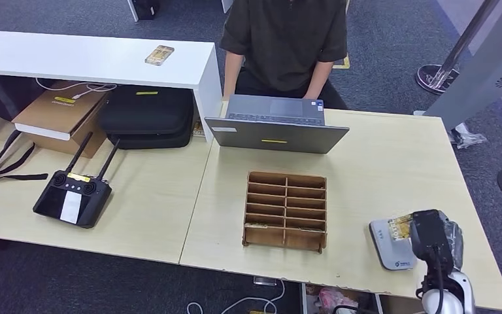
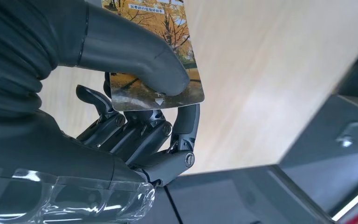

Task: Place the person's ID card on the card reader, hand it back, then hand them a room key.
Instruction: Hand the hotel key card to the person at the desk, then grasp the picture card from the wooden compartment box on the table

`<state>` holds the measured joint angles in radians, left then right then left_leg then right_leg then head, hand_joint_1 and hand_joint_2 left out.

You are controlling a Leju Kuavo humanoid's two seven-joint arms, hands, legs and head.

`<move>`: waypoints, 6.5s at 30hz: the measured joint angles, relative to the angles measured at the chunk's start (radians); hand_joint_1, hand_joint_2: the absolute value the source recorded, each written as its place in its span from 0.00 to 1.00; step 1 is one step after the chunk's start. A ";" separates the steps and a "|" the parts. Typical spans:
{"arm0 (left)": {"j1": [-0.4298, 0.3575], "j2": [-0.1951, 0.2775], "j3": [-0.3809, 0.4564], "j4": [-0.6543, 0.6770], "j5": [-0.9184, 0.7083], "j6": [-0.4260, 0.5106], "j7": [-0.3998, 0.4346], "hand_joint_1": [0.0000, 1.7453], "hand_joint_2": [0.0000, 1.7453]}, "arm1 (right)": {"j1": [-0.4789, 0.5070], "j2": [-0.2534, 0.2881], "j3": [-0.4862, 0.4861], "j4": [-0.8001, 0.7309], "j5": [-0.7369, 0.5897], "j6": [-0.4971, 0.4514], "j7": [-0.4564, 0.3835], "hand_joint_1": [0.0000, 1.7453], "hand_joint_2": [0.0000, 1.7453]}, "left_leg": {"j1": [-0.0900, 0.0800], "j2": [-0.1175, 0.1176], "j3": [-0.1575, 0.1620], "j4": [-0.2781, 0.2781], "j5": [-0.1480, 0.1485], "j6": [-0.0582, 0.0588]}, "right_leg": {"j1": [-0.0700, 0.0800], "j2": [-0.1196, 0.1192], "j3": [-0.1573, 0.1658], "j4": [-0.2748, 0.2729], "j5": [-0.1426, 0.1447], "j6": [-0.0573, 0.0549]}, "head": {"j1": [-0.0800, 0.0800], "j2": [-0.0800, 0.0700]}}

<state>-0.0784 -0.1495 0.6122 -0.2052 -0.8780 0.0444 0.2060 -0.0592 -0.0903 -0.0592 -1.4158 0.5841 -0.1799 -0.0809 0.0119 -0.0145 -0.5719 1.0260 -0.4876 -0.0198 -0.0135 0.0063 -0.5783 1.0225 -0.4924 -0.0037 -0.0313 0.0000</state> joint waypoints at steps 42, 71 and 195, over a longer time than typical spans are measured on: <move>0.010 -0.001 0.044 0.000 -0.006 0.004 -0.029 0.00 0.00 | 0.100 0.072 0.000 -0.494 0.013 -0.293 -0.145 1.00 1.00 | 0.000 0.000 -0.001 0.000 0.000 0.000 | 0.000 0.000 -0.001 0.000 0.000 0.000 | 0.000 0.000; -0.004 -0.006 0.045 0.000 -0.068 -0.031 -0.008 0.00 0.00 | 0.050 0.165 0.203 -0.495 0.160 -0.219 -0.077 1.00 1.00 | 0.000 0.000 -0.001 0.000 0.000 0.000 | 0.000 0.001 -0.001 0.001 0.000 0.000 | 0.000 0.000; -0.001 -0.004 0.100 0.000 -0.154 -0.026 -0.015 0.00 0.00 | -0.161 -0.087 0.228 -0.198 0.192 -0.008 0.035 0.00 1.00 | 0.000 -0.001 -0.003 0.001 0.001 0.001 | 0.000 -0.001 -0.002 -0.002 0.002 0.000 | 0.000 0.000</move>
<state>-0.0799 -0.1537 0.7124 -0.2056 -1.0316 0.0187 0.1907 -0.2203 -0.1770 0.1687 -1.6135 0.7759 -0.1875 -0.0458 0.0115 -0.0155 -0.5747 1.0265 -0.4866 -0.0185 -0.0136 0.0058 -0.5799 1.0208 -0.4906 -0.0033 -0.0311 0.0000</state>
